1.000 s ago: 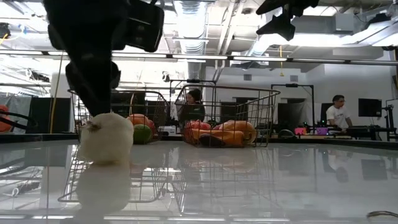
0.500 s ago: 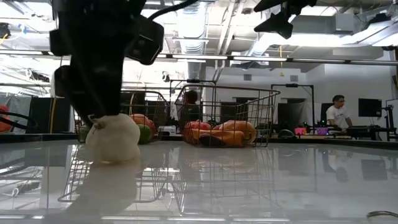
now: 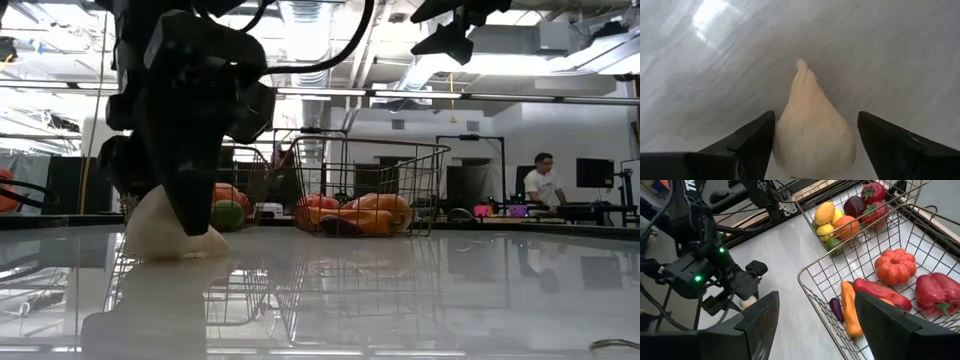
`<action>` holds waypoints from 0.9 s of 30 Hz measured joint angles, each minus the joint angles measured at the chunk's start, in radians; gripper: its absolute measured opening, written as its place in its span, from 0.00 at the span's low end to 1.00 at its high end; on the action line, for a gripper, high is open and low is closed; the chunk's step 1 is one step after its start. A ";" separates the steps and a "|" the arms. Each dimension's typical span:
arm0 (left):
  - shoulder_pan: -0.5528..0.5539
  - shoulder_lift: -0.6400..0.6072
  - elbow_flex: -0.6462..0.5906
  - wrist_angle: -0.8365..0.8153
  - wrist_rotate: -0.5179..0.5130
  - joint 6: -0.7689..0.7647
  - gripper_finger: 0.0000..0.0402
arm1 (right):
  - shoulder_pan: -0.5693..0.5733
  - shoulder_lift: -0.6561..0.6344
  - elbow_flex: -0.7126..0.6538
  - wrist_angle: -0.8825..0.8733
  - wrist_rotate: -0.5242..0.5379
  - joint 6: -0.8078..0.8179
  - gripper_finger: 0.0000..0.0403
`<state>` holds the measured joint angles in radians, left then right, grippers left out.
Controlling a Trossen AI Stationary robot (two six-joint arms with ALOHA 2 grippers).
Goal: Sort produce into baskets
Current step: Put the garlic into the right wire basket
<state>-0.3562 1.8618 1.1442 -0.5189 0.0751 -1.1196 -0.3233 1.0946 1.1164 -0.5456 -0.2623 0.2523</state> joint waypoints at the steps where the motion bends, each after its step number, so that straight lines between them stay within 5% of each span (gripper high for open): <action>1: 0.001 0.000 0.000 -0.002 0.011 0.000 0.67 | 0.000 0.000 0.000 0.000 0.000 0.000 0.71; 11: 0.001 -0.012 0.005 -0.050 0.038 0.013 0.48 | -0.001 0.000 0.000 -0.001 0.000 -0.018 0.71; 17: 0.034 -0.063 0.005 -0.068 0.078 0.034 0.46 | -0.001 0.000 0.000 0.000 0.000 -0.025 0.71; 27: 0.296 -0.243 0.005 -0.038 0.089 0.201 0.46 | -0.034 -0.004 0.000 -0.003 -0.002 -0.025 0.71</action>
<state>-0.0603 1.6185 1.1496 -0.5565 0.1640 -0.9186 -0.3576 1.0907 1.1164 -0.5487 -0.2638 0.2276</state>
